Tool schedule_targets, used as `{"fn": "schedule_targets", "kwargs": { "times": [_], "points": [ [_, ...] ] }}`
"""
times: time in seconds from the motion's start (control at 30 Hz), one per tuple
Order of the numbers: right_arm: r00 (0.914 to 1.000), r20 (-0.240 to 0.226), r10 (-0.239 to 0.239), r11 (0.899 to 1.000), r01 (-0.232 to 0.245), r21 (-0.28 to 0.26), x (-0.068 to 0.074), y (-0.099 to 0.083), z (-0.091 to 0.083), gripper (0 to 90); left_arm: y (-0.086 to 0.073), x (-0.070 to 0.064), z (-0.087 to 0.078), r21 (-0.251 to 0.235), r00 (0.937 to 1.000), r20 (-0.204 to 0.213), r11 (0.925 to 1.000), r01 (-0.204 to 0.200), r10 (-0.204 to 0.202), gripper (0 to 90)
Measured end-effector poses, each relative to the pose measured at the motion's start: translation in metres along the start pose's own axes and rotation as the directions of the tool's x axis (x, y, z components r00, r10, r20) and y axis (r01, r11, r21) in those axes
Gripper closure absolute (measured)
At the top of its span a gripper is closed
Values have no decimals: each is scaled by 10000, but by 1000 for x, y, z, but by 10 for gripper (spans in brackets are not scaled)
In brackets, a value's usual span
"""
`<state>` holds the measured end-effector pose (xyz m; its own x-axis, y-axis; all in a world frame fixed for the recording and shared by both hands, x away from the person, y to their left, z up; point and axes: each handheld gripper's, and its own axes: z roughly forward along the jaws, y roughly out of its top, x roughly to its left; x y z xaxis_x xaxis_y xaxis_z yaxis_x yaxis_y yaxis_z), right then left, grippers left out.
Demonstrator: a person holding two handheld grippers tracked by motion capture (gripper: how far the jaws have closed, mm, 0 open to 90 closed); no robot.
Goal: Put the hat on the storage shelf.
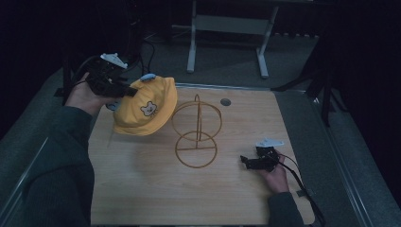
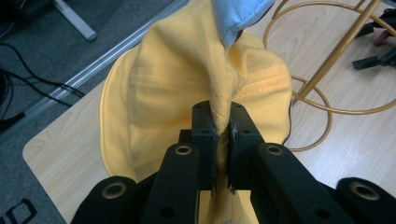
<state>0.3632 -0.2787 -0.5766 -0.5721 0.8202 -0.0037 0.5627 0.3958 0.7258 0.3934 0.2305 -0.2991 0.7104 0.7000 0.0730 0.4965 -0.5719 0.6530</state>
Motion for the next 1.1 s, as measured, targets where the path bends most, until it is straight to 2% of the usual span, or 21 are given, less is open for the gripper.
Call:
{"fn": "schedule_targets", "kwargs": {
  "times": [0.7,1.1],
  "points": [
    [10000,-4,16,10000,-16,14,0,0,0,138,-3,-5,-21,-325,9997,19,9992,-246,246,838],
    [10000,-4,10,10000,-10,14,0,0,0,138,-1,-4,-29,-551,9997,52,9982,-238,241,838]
  ]
}}
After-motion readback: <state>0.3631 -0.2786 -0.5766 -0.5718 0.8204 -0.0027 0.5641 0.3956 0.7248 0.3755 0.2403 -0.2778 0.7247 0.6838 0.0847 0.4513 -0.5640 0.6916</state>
